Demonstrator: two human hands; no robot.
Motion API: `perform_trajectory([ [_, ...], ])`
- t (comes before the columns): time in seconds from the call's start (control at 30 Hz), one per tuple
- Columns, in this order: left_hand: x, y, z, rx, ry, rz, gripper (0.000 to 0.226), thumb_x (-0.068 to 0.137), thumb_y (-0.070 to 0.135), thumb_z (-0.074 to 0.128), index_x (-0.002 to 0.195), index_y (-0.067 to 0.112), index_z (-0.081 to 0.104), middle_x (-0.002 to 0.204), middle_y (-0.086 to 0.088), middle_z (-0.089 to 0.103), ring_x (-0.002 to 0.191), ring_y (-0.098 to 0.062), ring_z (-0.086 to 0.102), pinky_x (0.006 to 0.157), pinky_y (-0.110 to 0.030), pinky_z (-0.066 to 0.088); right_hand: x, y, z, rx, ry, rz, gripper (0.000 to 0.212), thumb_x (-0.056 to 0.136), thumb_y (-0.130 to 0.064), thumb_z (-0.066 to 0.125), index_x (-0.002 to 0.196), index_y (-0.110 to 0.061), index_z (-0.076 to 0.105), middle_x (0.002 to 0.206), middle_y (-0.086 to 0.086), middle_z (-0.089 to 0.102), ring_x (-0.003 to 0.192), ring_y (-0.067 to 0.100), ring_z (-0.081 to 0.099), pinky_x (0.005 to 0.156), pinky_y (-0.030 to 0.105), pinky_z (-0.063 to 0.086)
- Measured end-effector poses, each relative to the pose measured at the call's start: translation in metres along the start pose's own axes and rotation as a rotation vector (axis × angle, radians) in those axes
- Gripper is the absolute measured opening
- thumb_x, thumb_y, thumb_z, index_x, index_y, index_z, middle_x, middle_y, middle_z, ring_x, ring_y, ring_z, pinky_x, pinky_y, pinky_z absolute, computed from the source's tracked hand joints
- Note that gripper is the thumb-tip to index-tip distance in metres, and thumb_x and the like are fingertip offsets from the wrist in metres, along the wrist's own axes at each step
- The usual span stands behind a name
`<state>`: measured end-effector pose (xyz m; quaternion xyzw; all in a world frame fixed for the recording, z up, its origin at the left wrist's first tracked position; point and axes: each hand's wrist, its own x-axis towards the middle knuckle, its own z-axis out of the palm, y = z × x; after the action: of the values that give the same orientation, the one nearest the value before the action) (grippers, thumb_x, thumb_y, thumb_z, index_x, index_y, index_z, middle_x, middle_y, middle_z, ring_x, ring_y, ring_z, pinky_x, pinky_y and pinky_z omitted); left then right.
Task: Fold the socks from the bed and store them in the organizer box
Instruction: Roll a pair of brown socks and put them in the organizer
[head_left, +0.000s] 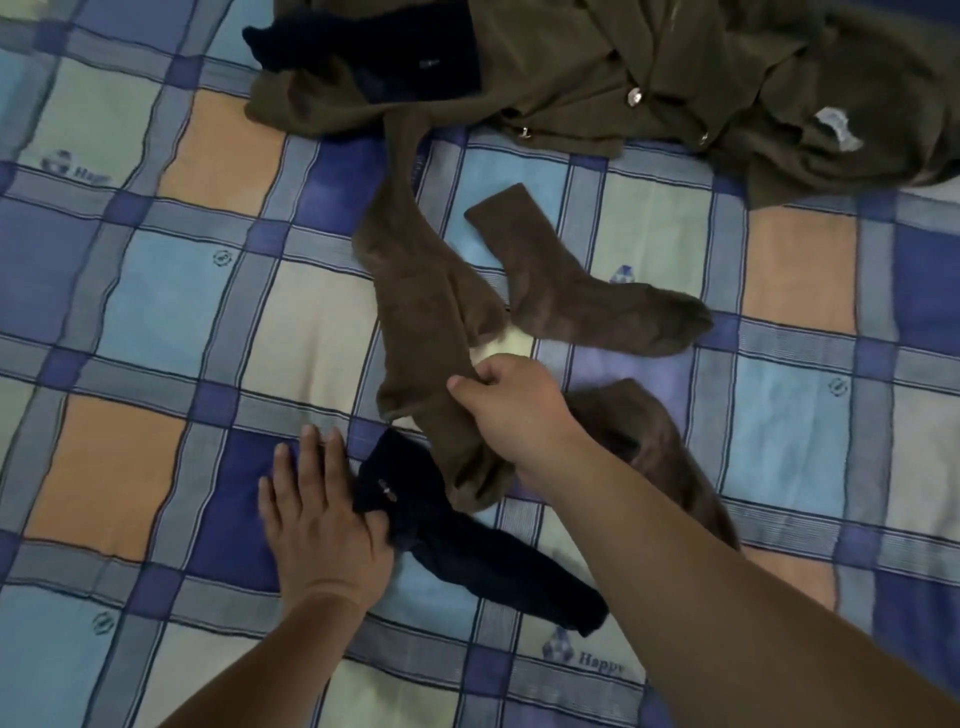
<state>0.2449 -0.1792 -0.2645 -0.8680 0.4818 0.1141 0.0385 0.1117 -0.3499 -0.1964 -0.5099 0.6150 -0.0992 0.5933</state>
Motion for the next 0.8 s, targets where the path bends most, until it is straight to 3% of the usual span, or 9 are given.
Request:
perform_trajectory([
  [0.07, 0.000, 0.000, 0.000, -0.002, 0.013, -0.009, 0.083, 0.074, 0.041, 0.033, 0.151, 0.010, 0.024, 0.158, -0.015, 0.024, 0.145, -0.040, 0.018, 0.117, -0.055, 0.014, -0.006, -0.008, -0.024, 0.125, -0.009, -0.029, 0.023, 0.089, -0.027, 0.066, 0.069, -0.015, 0.065, 0.063, -0.004, 0.066, 0.062, 0.009, 0.063, 0.064, 0.032, 0.056],
  [0.13, 0.000, 0.000, 0.000, -0.001, 0.019, -0.015, 0.081, 0.075, 0.040, 0.032, 0.151, 0.010, 0.024, 0.158, -0.015, 0.025, 0.144, -0.040, 0.019, 0.117, -0.055, 0.014, -0.014, -0.015, -0.055, 0.232, -0.009, -0.033, 0.018, 0.092, -0.025, 0.064, 0.079, -0.013, 0.068, 0.074, 0.005, 0.071, 0.071, 0.018, 0.067, 0.074, 0.044, 0.059],
  [0.23, 0.000, 0.000, 0.001, -0.006, 0.022, -0.008, 0.081, 0.075, 0.039, 0.032, 0.150, 0.010, 0.025, 0.157, -0.015, 0.026, 0.144, -0.040, 0.020, 0.116, -0.054, 0.015, -0.026, -0.015, -0.114, 0.298, 0.049, -0.072, 0.015, 0.093, -0.025, 0.061, 0.084, -0.017, 0.070, 0.090, 0.016, 0.075, 0.084, 0.033, 0.072, 0.079, 0.049, 0.059],
  [0.3, 0.000, 0.002, 0.000, -0.010, 0.027, -0.013, 0.080, 0.076, 0.040, 0.031, 0.150, 0.010, 0.025, 0.158, -0.014, 0.026, 0.144, -0.039, 0.019, 0.116, -0.053, 0.014, -0.037, -0.002, -0.156, 0.341, 0.096, -0.099, 0.018, 0.095, -0.021, 0.059, 0.083, -0.021, 0.072, 0.093, 0.018, 0.075, 0.084, 0.031, 0.072, 0.079, 0.045, 0.060],
  [0.4, 0.000, 0.003, -0.001, -0.005, 0.033, -0.018, 0.081, 0.076, 0.040, 0.029, 0.151, 0.010, 0.024, 0.158, -0.014, 0.024, 0.145, -0.038, 0.017, 0.117, -0.050, 0.010, -0.060, 0.044, -0.203, 0.210, 0.276, -0.026, 0.016, 0.098, -0.020, 0.057, 0.088, -0.021, 0.070, 0.083, 0.008, 0.076, 0.072, 0.019, 0.072, 0.061, 0.033, 0.058],
  [0.47, -0.001, 0.003, 0.000, -0.010, 0.044, -0.018, 0.081, 0.076, 0.040, 0.028, 0.152, 0.012, 0.021, 0.159, -0.013, 0.022, 0.145, -0.037, 0.015, 0.117, -0.049, 0.009, -0.074, 0.087, -0.218, 0.108, 0.351, 0.064, 0.016, 0.098, -0.017, 0.055, 0.087, -0.016, 0.067, 0.079, 0.013, 0.073, 0.065, 0.020, 0.070, 0.058, 0.035, 0.057],
  [0.57, -0.002, 0.003, 0.003, -0.027, 0.068, -0.020, 0.079, 0.078, 0.039, 0.027, 0.152, 0.015, 0.018, 0.160, -0.012, 0.019, 0.146, -0.035, 0.012, 0.118, -0.048, 0.007, -0.088, 0.144, -0.225, 0.067, 0.400, 0.206, 0.012, 0.096, -0.018, 0.057, 0.089, -0.013, 0.066, 0.086, 0.016, 0.072, 0.080, 0.033, 0.069, 0.080, 0.050, 0.056],
  [0.63, -0.002, 0.004, 0.005, -0.037, 0.087, -0.021, 0.079, 0.078, 0.039, 0.027, 0.153, 0.016, 0.017, 0.160, -0.012, 0.018, 0.146, -0.035, 0.011, 0.118, -0.045, 0.005, -0.097, 0.167, -0.227, 0.095, 0.416, 0.266, 0.011, 0.093, -0.023, 0.064, 0.098, -0.013, 0.067, 0.094, 0.012, 0.073, 0.089, 0.031, 0.070, 0.081, 0.045, 0.057],
  [0.8, -0.003, 0.007, 0.004, -0.071, 0.095, -0.031, 0.081, 0.076, 0.038, 0.029, 0.152, 0.012, 0.020, 0.160, -0.013, 0.018, 0.146, -0.036, 0.012, 0.117, -0.052, 0.008, -0.124, 0.198, -0.220, 0.104, 0.281, 0.323, 0.014, 0.084, -0.014, 0.075, 0.096, -0.010, 0.070, 0.090, 0.011, 0.077, 0.088, 0.028, 0.073, 0.089, 0.052, 0.056],
])
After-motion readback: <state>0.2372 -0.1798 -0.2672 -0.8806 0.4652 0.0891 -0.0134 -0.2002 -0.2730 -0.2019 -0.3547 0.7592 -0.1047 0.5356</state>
